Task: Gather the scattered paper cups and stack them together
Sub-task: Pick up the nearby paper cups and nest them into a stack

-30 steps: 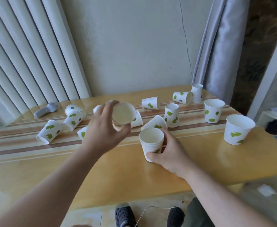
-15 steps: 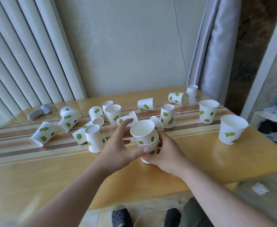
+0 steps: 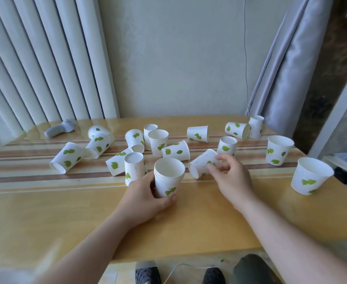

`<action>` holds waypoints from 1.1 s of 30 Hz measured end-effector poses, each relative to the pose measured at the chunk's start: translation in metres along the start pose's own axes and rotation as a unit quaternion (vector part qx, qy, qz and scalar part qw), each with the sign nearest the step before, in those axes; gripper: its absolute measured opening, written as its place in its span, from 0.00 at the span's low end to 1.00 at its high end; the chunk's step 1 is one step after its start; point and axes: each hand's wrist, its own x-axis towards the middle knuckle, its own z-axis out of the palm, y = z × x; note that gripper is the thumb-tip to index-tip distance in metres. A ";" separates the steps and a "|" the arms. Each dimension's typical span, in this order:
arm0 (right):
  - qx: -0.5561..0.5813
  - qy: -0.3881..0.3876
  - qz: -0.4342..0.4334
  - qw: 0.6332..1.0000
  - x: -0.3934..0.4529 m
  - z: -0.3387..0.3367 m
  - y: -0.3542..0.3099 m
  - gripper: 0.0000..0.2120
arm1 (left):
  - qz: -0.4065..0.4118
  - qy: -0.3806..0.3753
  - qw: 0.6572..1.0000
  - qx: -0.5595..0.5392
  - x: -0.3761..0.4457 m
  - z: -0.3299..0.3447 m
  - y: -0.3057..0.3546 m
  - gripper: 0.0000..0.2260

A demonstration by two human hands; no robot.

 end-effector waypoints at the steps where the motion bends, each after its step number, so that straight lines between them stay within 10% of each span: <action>1: -0.010 0.031 0.024 0.999 0.007 -0.001 0.003 0.19 | 0.008 0.003 1.000 0.004 -0.001 0.002 0.000 0.16; 11: 0.137 -0.020 0.079 0.987 0.015 0.019 -0.005 0.19 | 0.017 0.011 1.000 0.014 -0.007 0.001 -0.002 0.18; 19: 0.414 -0.024 0.022 0.910 0.000 -0.013 -0.051 0.10 | 0.029 0.011 1.000 0.002 -0.006 0.003 -0.004 0.21; 33: 0.154 -0.234 -0.078 0.957 -0.023 0.034 -0.042 0.60 | 0.022 0.019 1.000 0.011 -0.007 0.002 -0.001 0.20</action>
